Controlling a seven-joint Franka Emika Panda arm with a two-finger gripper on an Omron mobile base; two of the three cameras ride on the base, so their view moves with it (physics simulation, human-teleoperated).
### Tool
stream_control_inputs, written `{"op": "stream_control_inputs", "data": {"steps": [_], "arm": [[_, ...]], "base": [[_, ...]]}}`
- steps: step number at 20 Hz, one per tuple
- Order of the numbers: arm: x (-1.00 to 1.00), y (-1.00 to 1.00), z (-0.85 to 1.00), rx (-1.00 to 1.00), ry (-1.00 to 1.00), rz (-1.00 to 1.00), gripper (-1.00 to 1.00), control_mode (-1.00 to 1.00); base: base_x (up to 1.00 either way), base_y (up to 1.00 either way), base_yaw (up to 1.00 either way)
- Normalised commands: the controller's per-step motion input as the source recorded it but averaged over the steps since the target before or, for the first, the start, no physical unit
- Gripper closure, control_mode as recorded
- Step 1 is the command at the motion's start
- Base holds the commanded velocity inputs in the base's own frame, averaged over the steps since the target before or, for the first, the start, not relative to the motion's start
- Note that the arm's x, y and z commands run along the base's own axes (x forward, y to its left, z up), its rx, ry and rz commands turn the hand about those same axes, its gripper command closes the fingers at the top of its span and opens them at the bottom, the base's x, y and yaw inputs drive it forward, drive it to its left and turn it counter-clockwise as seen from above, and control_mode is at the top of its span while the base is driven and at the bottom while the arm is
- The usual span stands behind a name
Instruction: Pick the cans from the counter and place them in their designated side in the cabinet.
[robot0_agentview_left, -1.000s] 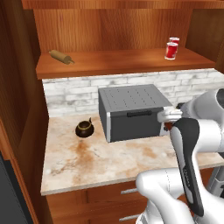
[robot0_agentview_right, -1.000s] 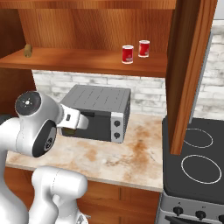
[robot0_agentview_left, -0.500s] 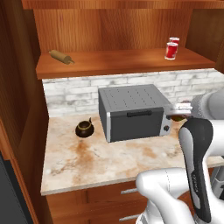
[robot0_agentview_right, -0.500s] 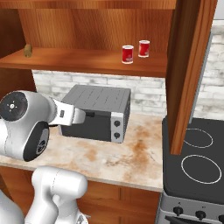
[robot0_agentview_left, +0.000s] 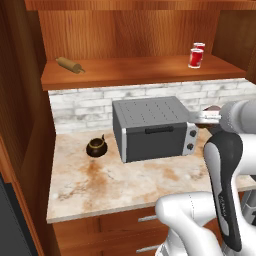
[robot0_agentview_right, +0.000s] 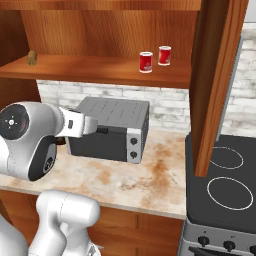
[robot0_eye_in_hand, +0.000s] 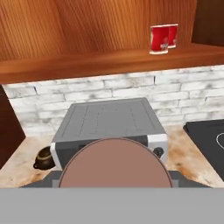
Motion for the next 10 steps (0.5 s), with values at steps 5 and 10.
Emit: {"op": "stream_control_inputs", "data": {"steps": [5, 10], "arm": [[0.04, -0.01, 0.40, 0.00, -0.07, 0.00, 1.00, -1.00], [0.04, -0.01, 0.45, 0.00, -0.04, 0.00, 1.00, -1.00]], "base": [[0.00, 0.00, 0.00], [0.00, 0.00, 0.00]]}}
